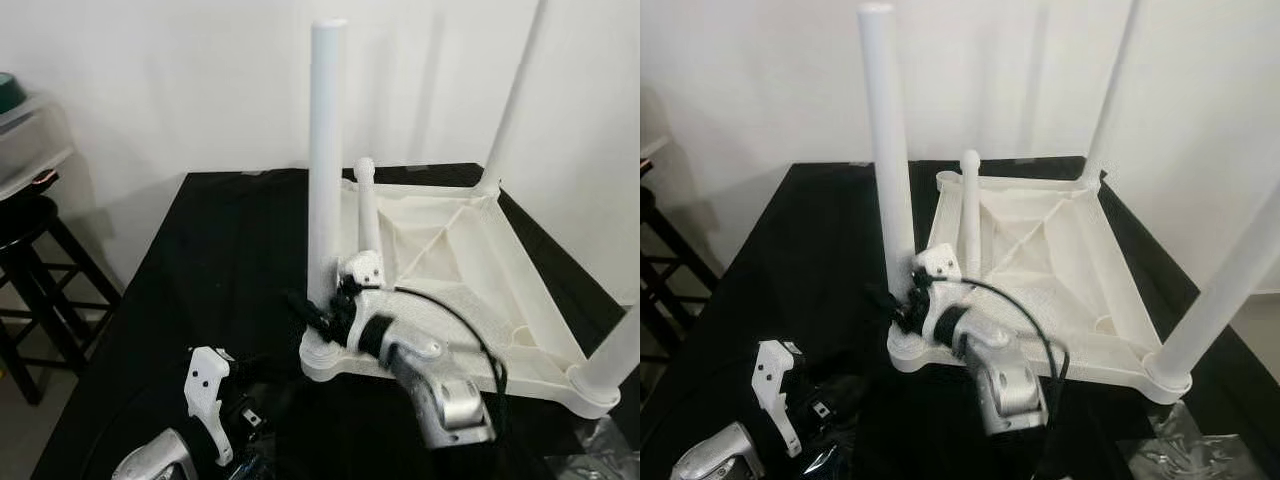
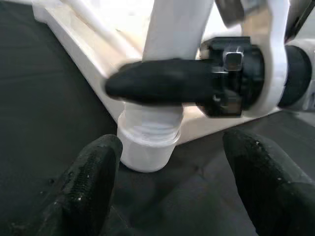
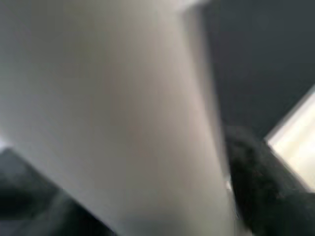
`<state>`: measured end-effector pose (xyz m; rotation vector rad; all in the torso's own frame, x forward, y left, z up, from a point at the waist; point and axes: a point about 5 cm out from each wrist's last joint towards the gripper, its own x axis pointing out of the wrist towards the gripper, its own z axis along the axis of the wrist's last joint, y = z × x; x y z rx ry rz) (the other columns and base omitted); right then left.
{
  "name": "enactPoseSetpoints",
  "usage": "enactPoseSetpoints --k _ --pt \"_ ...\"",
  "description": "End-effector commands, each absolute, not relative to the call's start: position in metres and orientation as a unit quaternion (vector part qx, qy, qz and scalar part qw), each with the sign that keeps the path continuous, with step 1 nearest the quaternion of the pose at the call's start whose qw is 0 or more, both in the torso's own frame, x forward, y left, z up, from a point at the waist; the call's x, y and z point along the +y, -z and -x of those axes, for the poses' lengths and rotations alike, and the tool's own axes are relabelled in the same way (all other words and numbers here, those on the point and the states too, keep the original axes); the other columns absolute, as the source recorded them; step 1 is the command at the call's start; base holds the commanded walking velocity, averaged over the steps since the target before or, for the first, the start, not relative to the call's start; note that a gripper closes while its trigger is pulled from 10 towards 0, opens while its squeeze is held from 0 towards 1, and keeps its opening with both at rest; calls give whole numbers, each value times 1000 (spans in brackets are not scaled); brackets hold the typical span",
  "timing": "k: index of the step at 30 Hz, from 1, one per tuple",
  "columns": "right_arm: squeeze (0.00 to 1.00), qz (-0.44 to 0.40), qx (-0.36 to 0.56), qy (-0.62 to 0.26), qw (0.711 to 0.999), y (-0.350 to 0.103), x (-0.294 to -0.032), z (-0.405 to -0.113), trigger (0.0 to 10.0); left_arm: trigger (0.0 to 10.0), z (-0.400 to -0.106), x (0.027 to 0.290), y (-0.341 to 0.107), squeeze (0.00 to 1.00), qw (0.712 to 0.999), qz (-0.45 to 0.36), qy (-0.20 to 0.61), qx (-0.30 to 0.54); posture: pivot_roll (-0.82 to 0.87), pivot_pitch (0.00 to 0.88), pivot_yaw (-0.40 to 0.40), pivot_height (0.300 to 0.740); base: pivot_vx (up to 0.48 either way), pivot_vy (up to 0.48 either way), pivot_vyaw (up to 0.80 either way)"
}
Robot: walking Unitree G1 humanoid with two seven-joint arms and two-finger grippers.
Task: Building children table
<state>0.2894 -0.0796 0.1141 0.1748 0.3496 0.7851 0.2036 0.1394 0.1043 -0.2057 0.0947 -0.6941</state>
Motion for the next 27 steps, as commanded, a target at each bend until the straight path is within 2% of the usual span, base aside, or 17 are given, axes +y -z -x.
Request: enactPoseSetpoints --k 1,4,6,7,9,16,17,18,19,23,27 --pt "1000 -93 167 -412 891 -121 -79 -292 10000 10000 -204 140 -104 0 932 98 344 53 -10 38 26 740 0 0 0" --pt "1000 -73 141 -497 853 -138 -82 -300 10000 10000 -205 140 -104 0 932 99 344 54 -9 30 25 740 0 0 0" --pt "1000 -40 106 -556 824 -157 -93 -316 10000 10000 -206 139 -104 0 932 101 344 54 -6 26 22 740 0 0 0" --pt "1000 -40 106 -556 824 -157 -93 -316 10000 10000 -206 139 -104 0 932 101 344 54 -6 26 22 740 0 0 0" --pt "0 -20 96 -565 819 -169 -101 -333 10000 10000 -208 138 -103 0 932 101 344 55 2 19 17 740 0 0 0" --pt "0 -13 101 -603 791 -177 -110 -348 10000 10000 -209 137 -103 0 932 102 342 56 11 12 9 740 0 0 0" --pt "0 -19 108 -621 776 -176 -111 -348 9412 10000 -210 137 -103 0 932 102 342 56 19 10 5 740 0 0 0" --pt "0 -24 112 -635 764 -176 -112 -349 9412 10000 -210 137 -102 0 932 102 342 56 19 10 5 740 0 0 0" --pt "0 -28 117 -649 751 -175 -113 -348 0 10000 -210 137 -102 0 933 102 342 57 23 10 2 740 0 0 0" --pt "0 -23 126 -664 737 -171 -112 -350 0 10000 -210 136 -102 0 933 101 341 57 24 12 1 740 0 0 0" --pt "0 -15 123 -652 748 -166 -113 -350 0 10000 -208 136 -103 0 933 102 341 57 22 16 3 740 0 0 0"
